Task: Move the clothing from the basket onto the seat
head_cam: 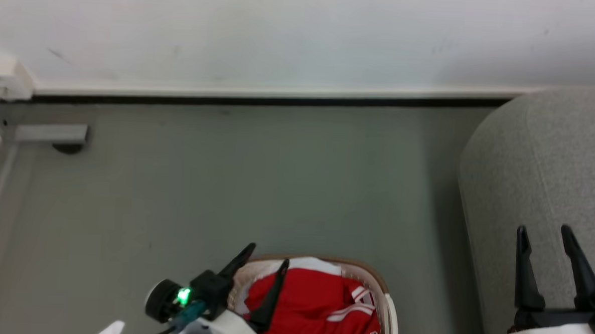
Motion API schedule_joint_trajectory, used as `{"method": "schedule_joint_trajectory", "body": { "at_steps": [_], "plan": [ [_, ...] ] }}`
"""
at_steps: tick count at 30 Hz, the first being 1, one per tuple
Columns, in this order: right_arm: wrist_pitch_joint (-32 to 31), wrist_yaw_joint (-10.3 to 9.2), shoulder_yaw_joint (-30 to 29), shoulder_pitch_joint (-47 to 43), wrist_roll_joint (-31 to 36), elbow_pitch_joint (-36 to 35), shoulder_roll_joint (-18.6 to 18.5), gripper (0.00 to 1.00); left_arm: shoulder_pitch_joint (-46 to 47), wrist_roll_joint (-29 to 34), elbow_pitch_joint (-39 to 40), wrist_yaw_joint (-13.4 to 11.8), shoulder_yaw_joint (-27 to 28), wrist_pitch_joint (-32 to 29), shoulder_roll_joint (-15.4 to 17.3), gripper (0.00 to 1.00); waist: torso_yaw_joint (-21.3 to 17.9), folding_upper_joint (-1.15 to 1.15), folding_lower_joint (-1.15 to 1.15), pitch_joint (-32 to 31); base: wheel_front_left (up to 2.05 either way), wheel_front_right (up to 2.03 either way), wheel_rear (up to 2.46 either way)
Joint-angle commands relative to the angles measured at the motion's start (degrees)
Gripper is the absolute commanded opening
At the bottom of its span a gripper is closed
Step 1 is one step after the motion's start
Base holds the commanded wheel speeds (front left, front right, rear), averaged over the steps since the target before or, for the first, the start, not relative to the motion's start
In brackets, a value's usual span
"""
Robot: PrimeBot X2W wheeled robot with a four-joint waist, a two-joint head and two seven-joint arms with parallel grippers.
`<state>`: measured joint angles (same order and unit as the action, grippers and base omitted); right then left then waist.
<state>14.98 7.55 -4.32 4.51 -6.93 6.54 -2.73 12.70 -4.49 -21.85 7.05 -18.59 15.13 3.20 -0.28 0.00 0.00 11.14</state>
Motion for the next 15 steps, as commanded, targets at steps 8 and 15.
{"method": "schedule_joint_trajectory", "body": {
  "at_steps": [8,15],
  "plan": [
    [0.16,-0.12,2.31,9.68,-0.29,-2.82,-0.1,1.0,10.25,0.61,-9.4,0.43,-12.17,-5.56,2.4,1.0,-4.47,0.0,0.0,16.95,0.0,0.0,0.0],
    [0.15,-0.12,5.21,17.06,-0.96,-6.14,-0.08,1.0,17.47,-2.04,-15.29,0.37,-18.23,-9.29,5.33,1.0,-7.75,0.0,0.0,27.83,0.0,0.0,0.0]
  ]
}}
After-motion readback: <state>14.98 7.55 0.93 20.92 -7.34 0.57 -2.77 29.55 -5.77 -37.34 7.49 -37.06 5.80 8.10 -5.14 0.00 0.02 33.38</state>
